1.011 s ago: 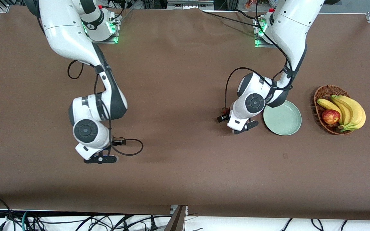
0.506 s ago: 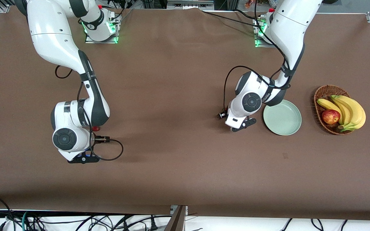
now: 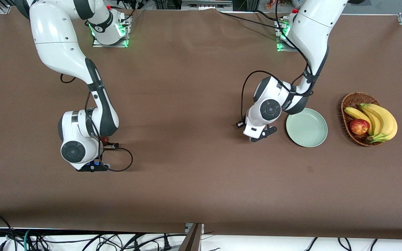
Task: Collect all strawberries into plate
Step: 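Drop the strawberry on the plate while the right gripper grasps another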
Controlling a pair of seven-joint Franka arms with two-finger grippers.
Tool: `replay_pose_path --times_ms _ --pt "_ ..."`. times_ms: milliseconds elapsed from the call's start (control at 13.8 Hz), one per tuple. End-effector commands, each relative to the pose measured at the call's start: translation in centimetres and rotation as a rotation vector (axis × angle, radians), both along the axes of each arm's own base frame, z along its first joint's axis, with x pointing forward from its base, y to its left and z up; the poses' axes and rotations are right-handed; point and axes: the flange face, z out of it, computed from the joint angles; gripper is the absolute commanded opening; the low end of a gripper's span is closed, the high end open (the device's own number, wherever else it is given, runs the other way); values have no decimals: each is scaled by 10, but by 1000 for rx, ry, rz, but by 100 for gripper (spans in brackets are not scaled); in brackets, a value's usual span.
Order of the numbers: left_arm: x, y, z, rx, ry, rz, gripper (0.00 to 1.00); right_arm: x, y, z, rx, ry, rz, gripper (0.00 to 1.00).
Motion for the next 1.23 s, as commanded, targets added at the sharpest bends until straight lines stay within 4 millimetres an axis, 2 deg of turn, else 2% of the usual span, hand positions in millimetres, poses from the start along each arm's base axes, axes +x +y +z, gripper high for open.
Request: replay_pose_path --times_ms 0,72,144,217,361,433,506,650,794,867,939,1083,1156 --pt "-2 0 4 8 9 34 0 -16 -6 -7 73 44 1 100" --pt "2 3 9 4 2 38 0 -19 -8 -10 89 56 7 100" --pt "10 7 23 2 2 41 0 -20 -9 -11 92 61 9 100" --pt "28 20 44 2 21 54 0 -20 -9 -8 92 61 11 100" --pt "72 57 97 -10 62 63 0 -21 -13 -7 95 69 21 100" --pt "91 78 116 -32 53 50 0 -20 -19 -4 100 68 28 99" --pt "105 103 127 -53 27 45 0 -20 -28 -5 108 73 35 92" --pt "124 157 139 -77 -1 58 0 -21 -36 -7 117 82 47 55" --pt "120 200 128 -87 61 6 1 -23 -37 -8 118 93 43 24" --pt "113 221 125 -112 108 -54 1 -22 -39 -7 117 93 41 11" --pt "100 238 114 -124 156 -72 1 -22 -39 -7 117 93 41 3" --pt "67 241 100 -108 78 -62 0 -19 -35 -4 124 81 32 1" --pt "45 242 84 -94 37 -59 0 -17 -30 -1 158 64 5 1"
